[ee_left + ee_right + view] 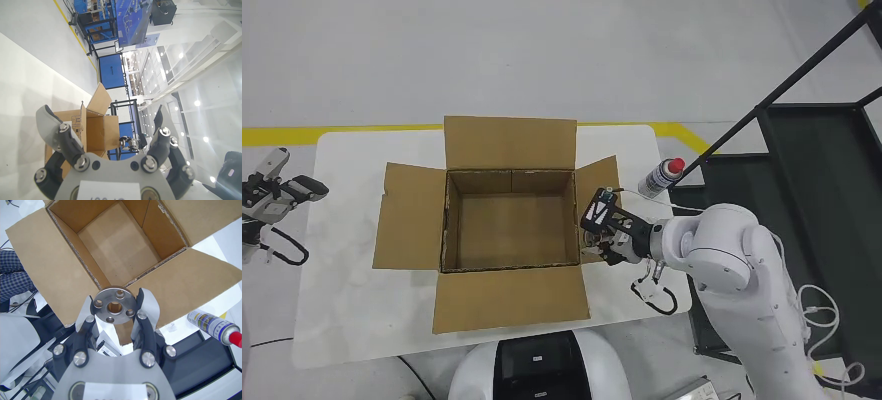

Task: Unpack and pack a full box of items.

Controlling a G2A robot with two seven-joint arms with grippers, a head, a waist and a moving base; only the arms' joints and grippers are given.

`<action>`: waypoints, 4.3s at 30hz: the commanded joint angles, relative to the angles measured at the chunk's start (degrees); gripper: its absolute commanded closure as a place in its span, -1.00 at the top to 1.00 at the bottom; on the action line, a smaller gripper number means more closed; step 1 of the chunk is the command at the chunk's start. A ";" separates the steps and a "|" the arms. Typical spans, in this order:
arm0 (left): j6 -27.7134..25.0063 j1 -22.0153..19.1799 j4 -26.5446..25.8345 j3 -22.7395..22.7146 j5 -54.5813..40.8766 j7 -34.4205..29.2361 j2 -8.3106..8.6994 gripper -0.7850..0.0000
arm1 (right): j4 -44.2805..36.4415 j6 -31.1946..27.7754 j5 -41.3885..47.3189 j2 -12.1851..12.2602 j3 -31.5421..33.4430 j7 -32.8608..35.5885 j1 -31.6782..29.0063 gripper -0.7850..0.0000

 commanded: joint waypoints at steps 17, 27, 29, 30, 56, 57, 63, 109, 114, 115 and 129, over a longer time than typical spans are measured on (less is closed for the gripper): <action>0.00 0.00 0.00 0.00 0.00 0.00 0.00 1.00 | -9.21 1.72 4.99 4.20 12.54 1.72 -7.65 -1.00; 0.00 0.00 0.00 0.00 0.00 0.00 0.00 1.00 | -4.59 -0.34 4.31 6.61 23.88 -0.60 -21.19 -1.00; 0.00 0.00 0.00 0.00 0.00 0.00 0.00 1.00 | -3.05 -0.56 3.43 6.71 24.31 -1.42 -23.15 -1.00; 0.00 0.00 0.00 0.00 0.00 0.00 0.00 1.00 | -2.48 -0.72 1.64 6.80 24.17 -1.29 -24.07 -1.00; 0.00 0.00 0.00 0.00 0.00 0.00 0.00 1.00 | 22.10 7.45 -19.62 5.93 6.48 -25.95 -24.22 -1.00; 0.00 0.00 0.00 0.00 0.00 0.00 0.00 1.00 | 23.10 7.89 -19.83 5.85 5.98 -26.91 -23.69 -1.00; 0.00 0.00 0.00 0.00 0.00 0.00 0.00 1.00 | 27.69 8.82 -20.63 5.59 3.82 -29.09 -21.02 -1.00; 0.00 0.00 0.00 0.00 0.00 0.00 0.00 1.00 | 15.89 6.19 -5.18 7.38 25.71 -25.48 -36.02 1.00; 0.00 0.00 0.00 0.00 0.00 0.00 0.00 1.00 | 17.07 7.63 -7.96 7.44 25.60 -25.93 -37.28 1.00; 0.00 0.00 0.00 0.00 0.00 0.00 0.00 1.00 | 17.12 7.54 -7.78 7.42 25.23 -26.09 -37.22 1.00; 0.00 0.00 0.00 0.00 0.00 0.00 0.00 1.00 | 21.01 7.89 -15.31 7.12 12.95 -26.94 -28.14 1.00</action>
